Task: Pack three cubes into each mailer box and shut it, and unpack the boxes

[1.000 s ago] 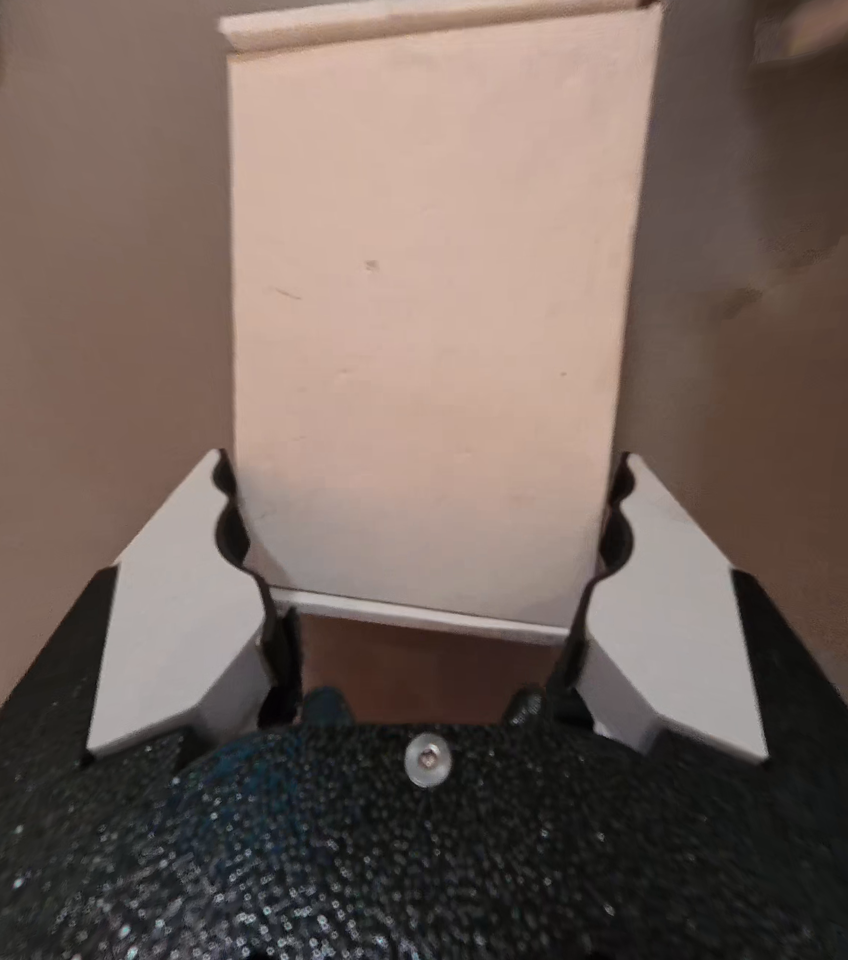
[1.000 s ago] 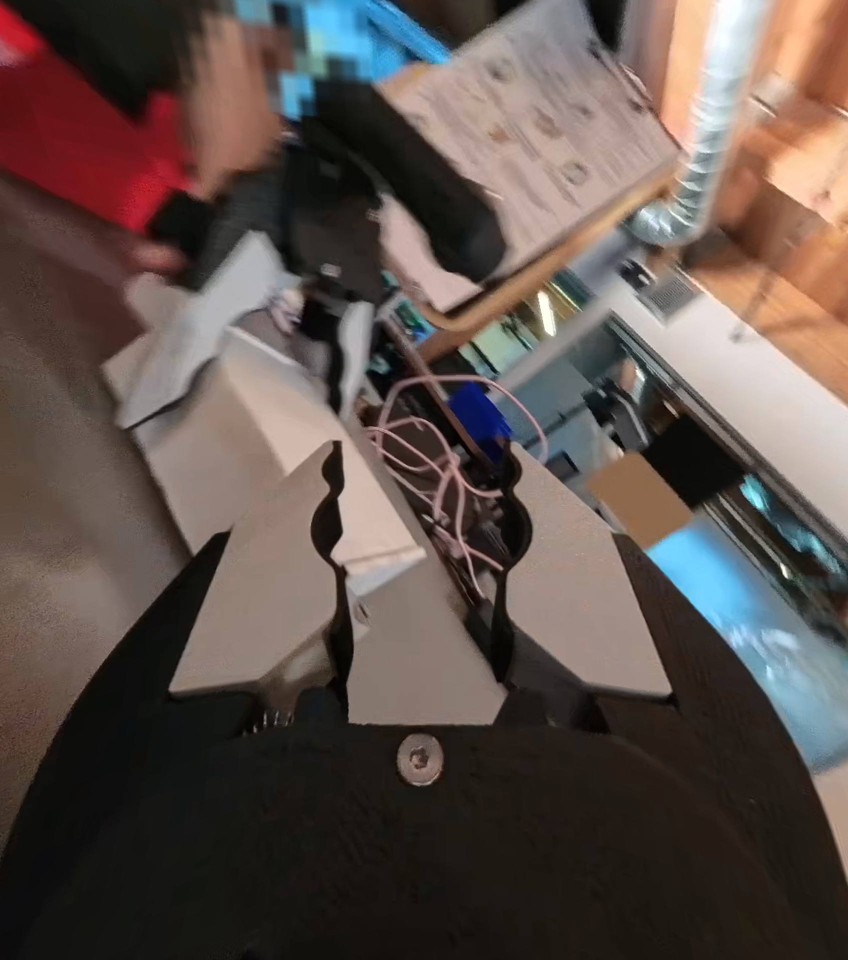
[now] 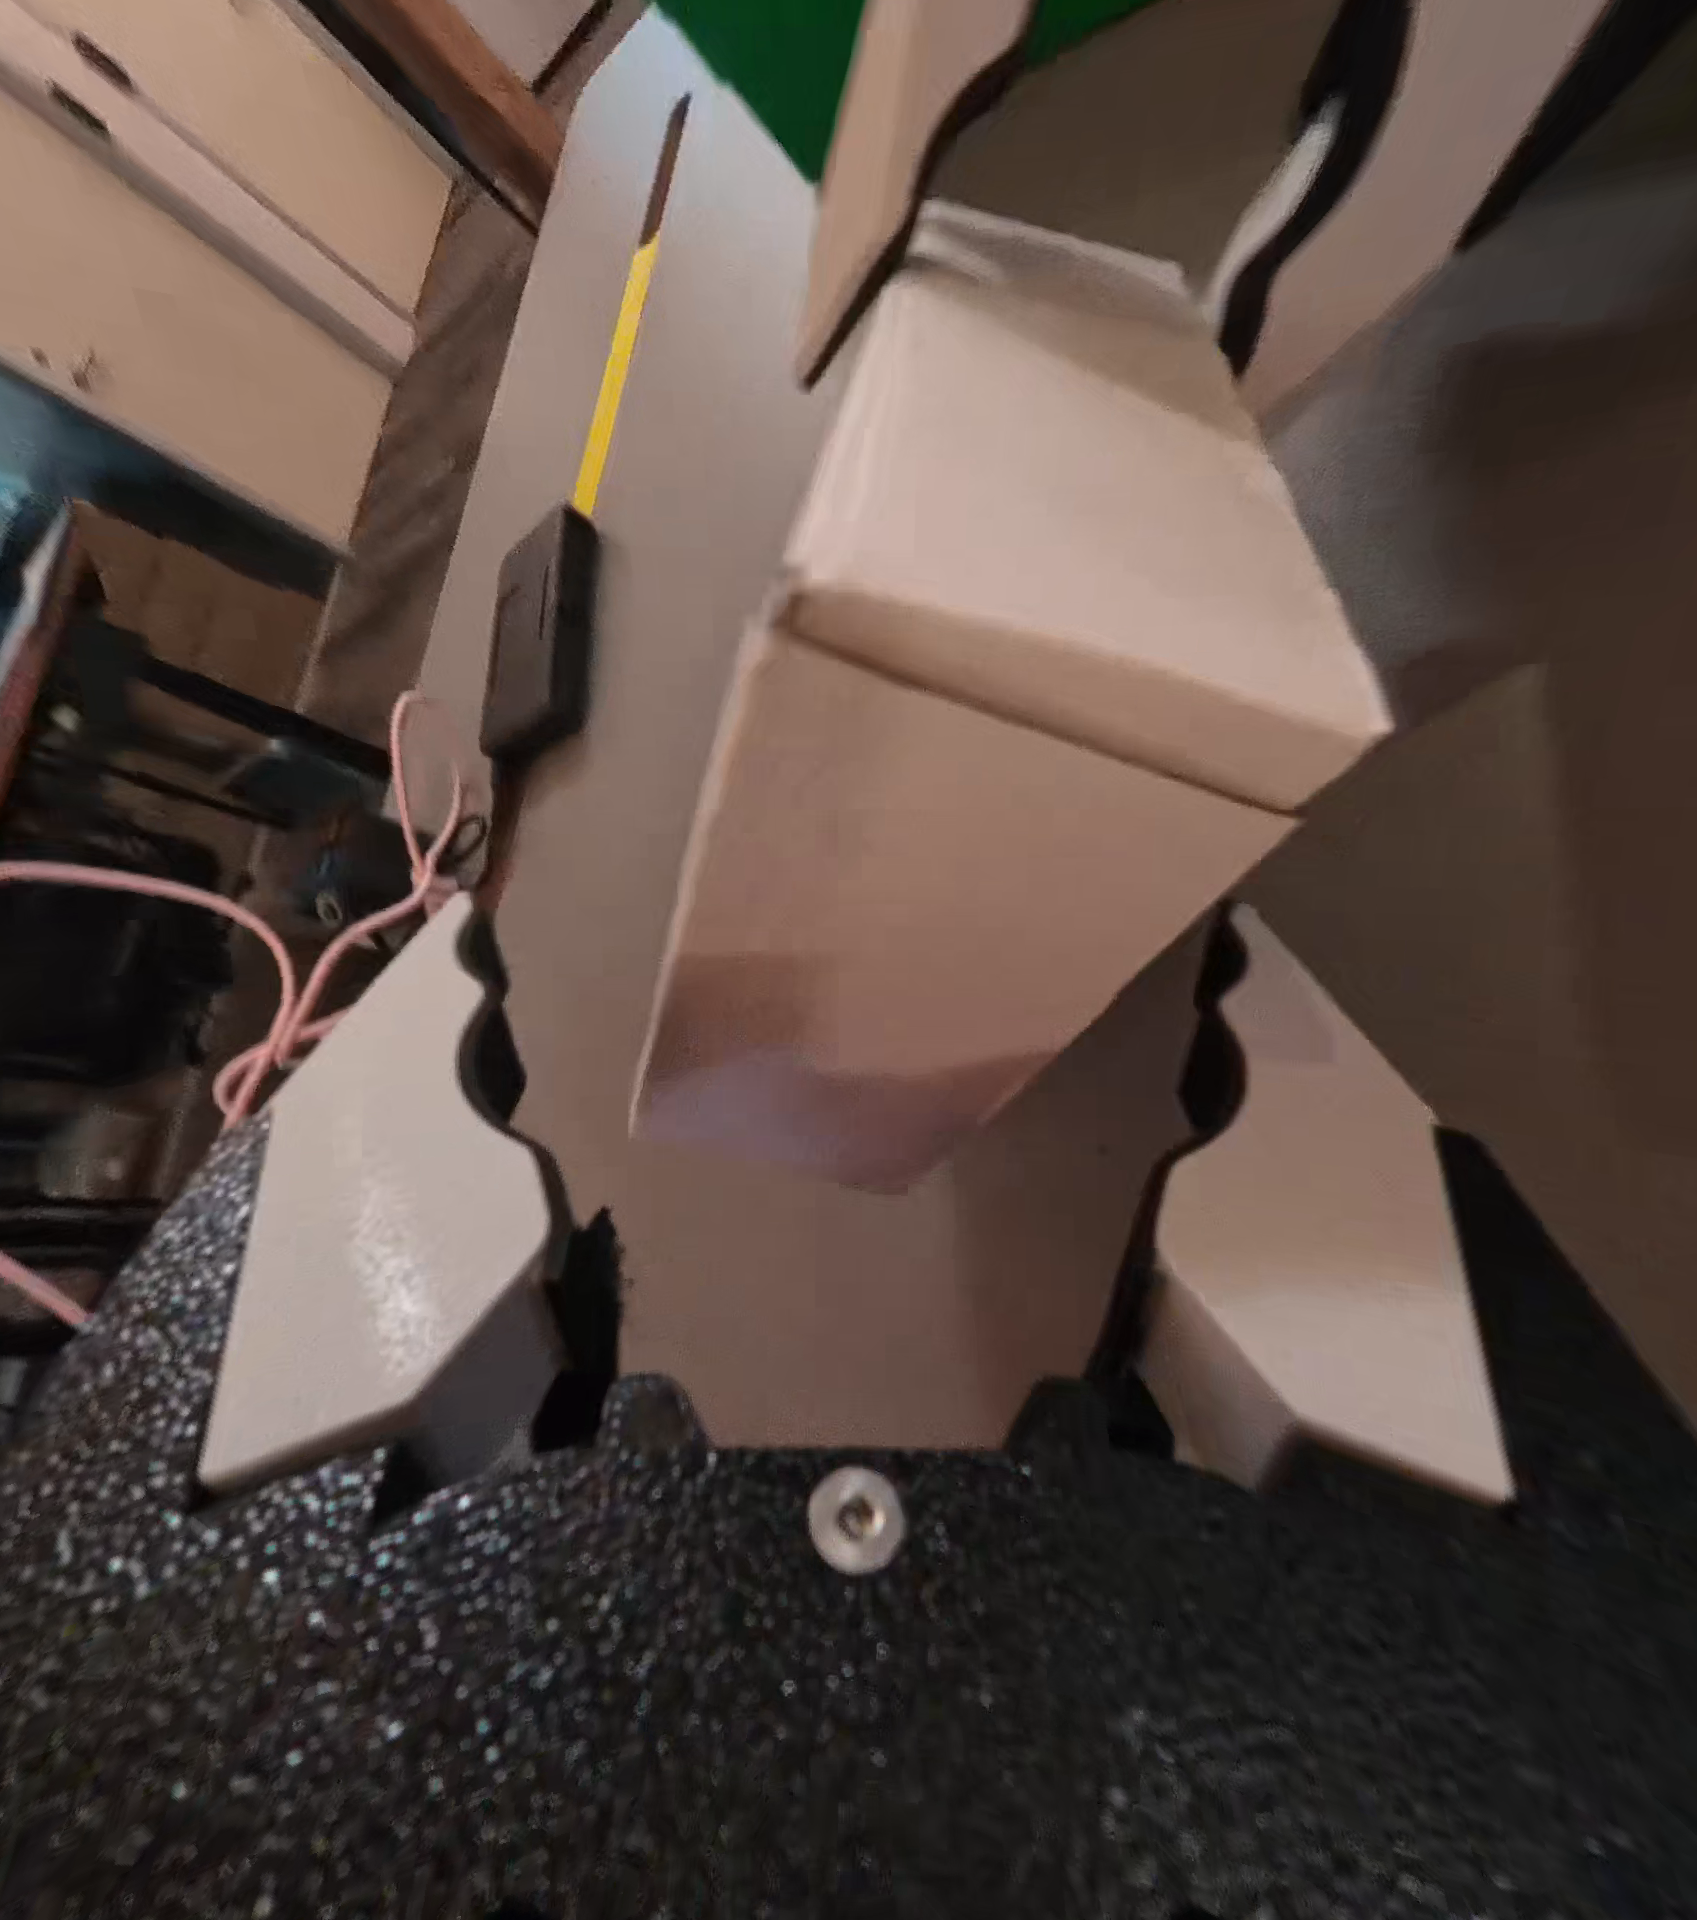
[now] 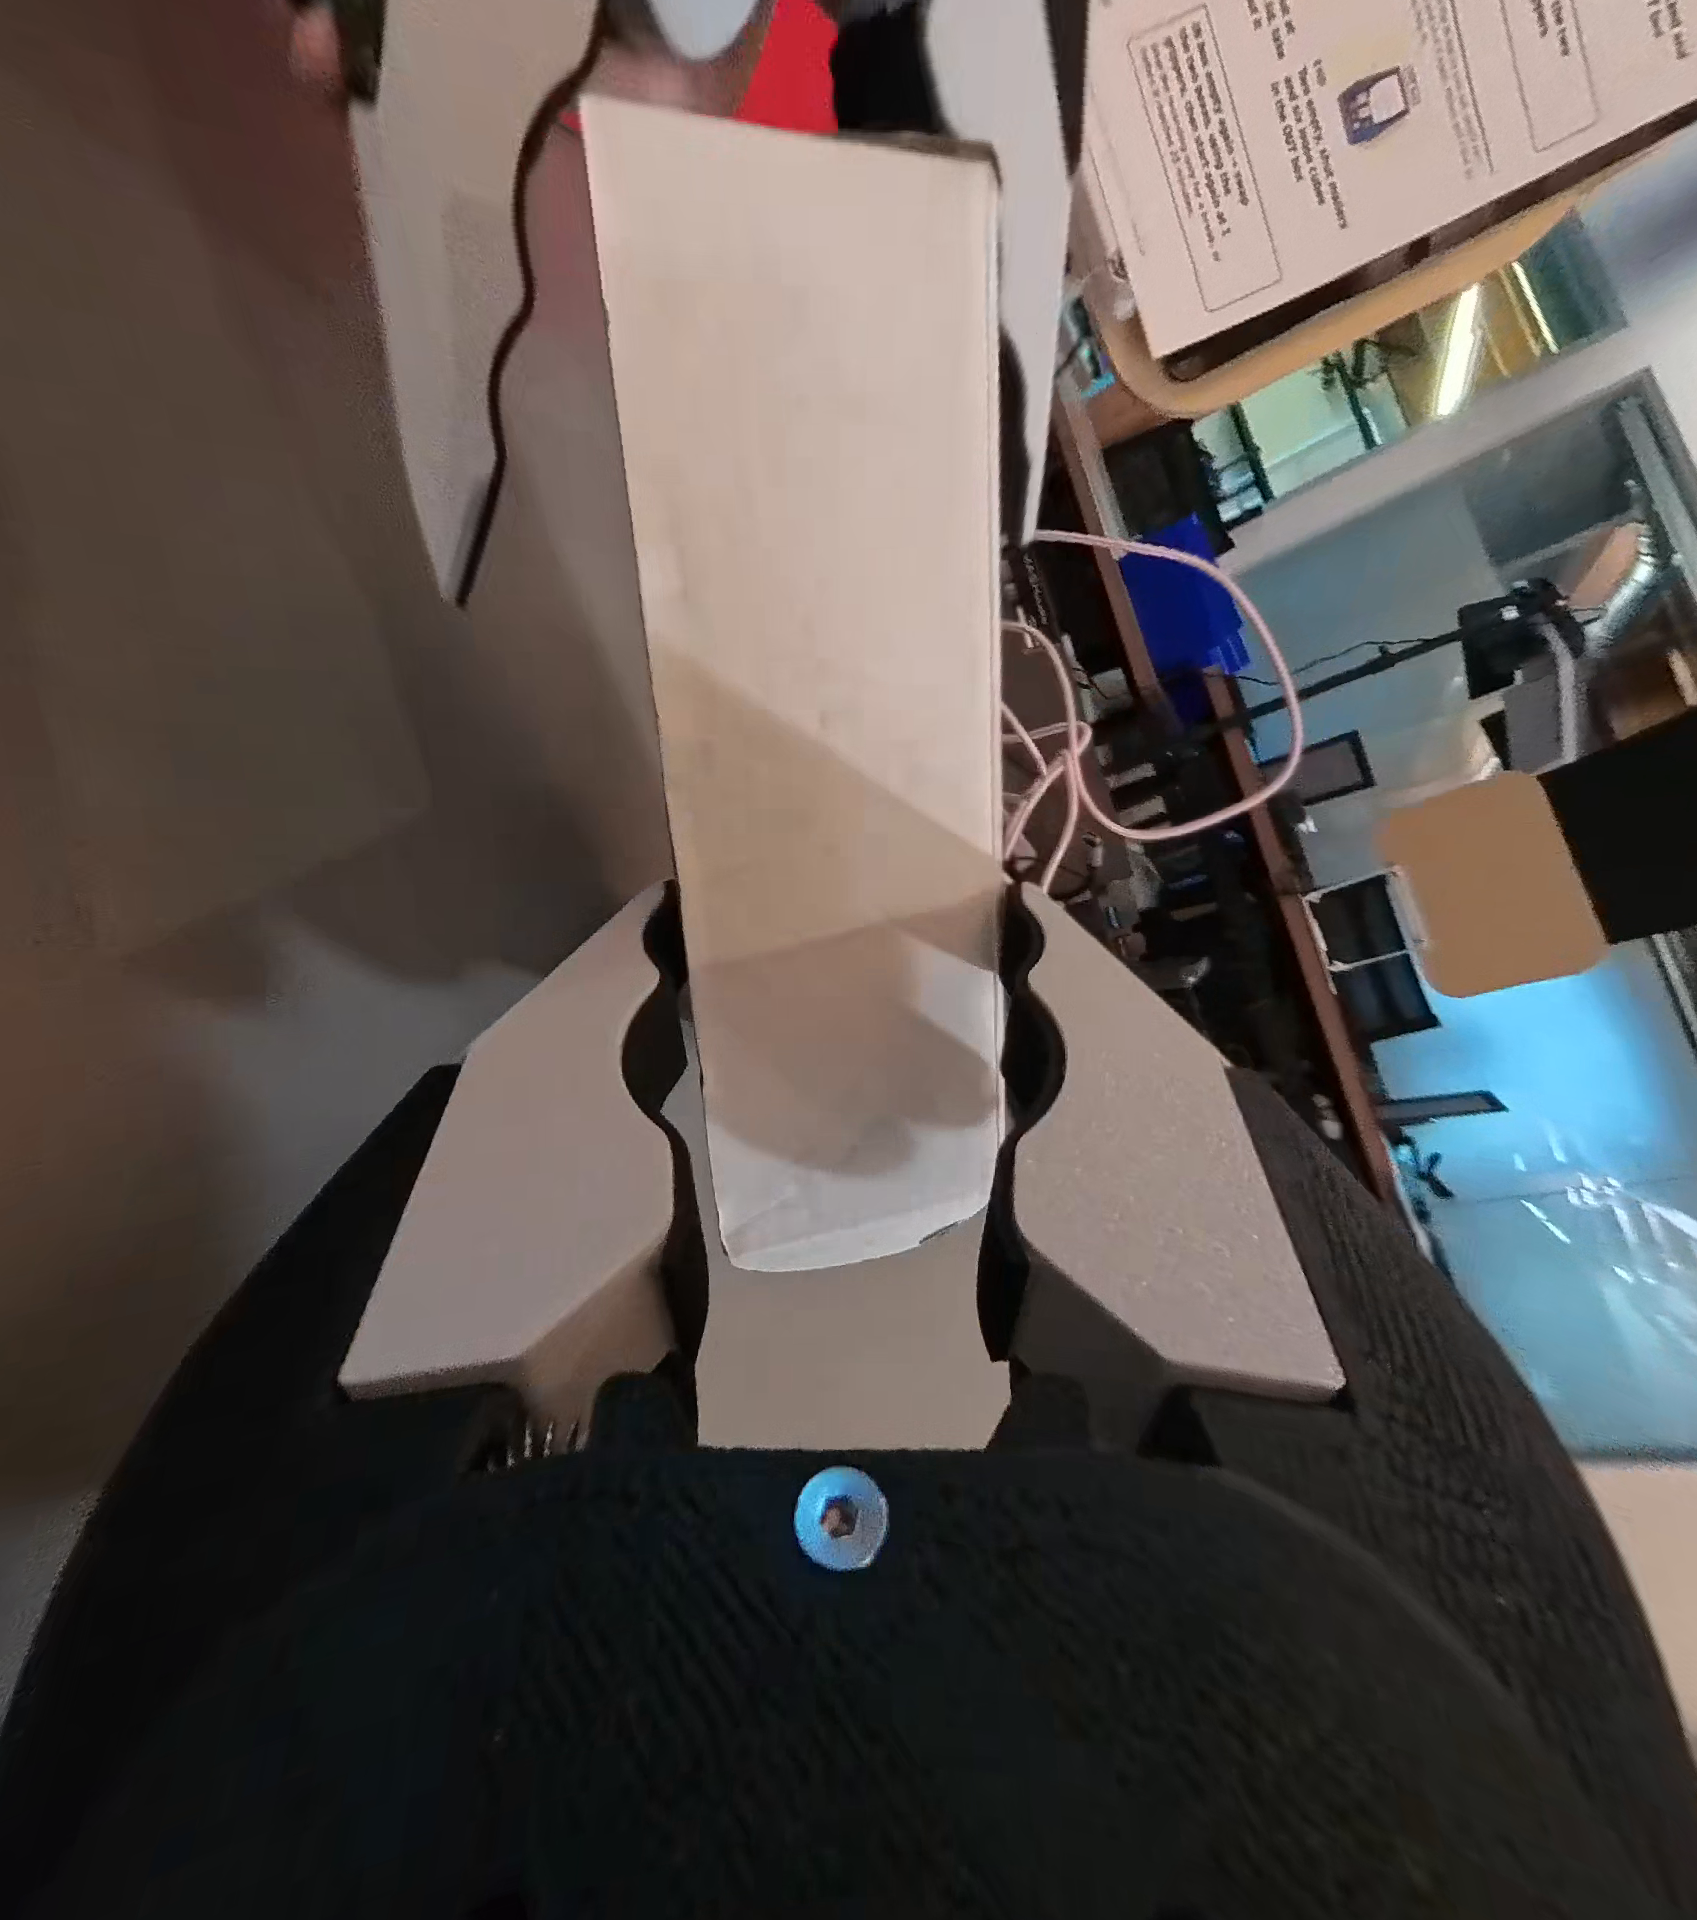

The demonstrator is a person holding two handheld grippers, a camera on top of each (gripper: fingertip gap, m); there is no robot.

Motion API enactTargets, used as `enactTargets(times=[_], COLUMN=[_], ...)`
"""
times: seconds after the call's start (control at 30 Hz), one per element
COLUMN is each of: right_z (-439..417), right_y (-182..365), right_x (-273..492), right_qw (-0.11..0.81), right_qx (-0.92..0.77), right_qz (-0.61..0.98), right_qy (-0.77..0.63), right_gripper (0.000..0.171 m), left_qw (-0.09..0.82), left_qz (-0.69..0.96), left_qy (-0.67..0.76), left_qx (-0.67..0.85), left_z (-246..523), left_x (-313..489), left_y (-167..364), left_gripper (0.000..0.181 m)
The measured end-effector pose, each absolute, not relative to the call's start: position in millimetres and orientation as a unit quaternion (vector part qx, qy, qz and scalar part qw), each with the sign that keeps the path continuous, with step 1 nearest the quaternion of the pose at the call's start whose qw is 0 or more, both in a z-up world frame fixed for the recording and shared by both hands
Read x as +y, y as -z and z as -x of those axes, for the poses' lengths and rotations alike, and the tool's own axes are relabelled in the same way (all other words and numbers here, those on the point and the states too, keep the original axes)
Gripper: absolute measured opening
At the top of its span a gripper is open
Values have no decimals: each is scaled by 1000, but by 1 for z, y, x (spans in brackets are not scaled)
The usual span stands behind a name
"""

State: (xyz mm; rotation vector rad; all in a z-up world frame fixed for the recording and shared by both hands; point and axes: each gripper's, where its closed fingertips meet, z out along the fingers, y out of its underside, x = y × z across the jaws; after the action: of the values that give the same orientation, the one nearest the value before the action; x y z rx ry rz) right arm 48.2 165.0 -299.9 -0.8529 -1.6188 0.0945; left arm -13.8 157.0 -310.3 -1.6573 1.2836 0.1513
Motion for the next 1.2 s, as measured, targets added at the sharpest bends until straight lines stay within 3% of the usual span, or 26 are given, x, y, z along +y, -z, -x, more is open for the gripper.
enactTargets(times=[0.07,0.2,0.33,0.93,1.1,1.2], right_z=[-51,-56,-53,-46,-40,-39], right_y=[298,298,285,271,269,261], right_x=[162,158,142,109,113,117], right_qw=[603,599,627,666,688,698], right_qx=[-702,-707,-700,-710,-698,-682], right_qz=[373,369,334,225,192,206], right_qy=[-62,-71,-81,-30,60,71], right_gripper=[60,61,64,32,6,3], left_qw=[506,563,515,440,438,430], left_qz=[673,650,698,762,762,763], left_qy=[-64,-68,-42,16,23,-3], left_qx=[536,505,495,474,478,482], left_z=[2,-5,1,4,0,2], left_x=[152,151,150,146,144,146], left_y=[312,300,320,358,358,362], left_gripper=[124,85,82,79,77,76])
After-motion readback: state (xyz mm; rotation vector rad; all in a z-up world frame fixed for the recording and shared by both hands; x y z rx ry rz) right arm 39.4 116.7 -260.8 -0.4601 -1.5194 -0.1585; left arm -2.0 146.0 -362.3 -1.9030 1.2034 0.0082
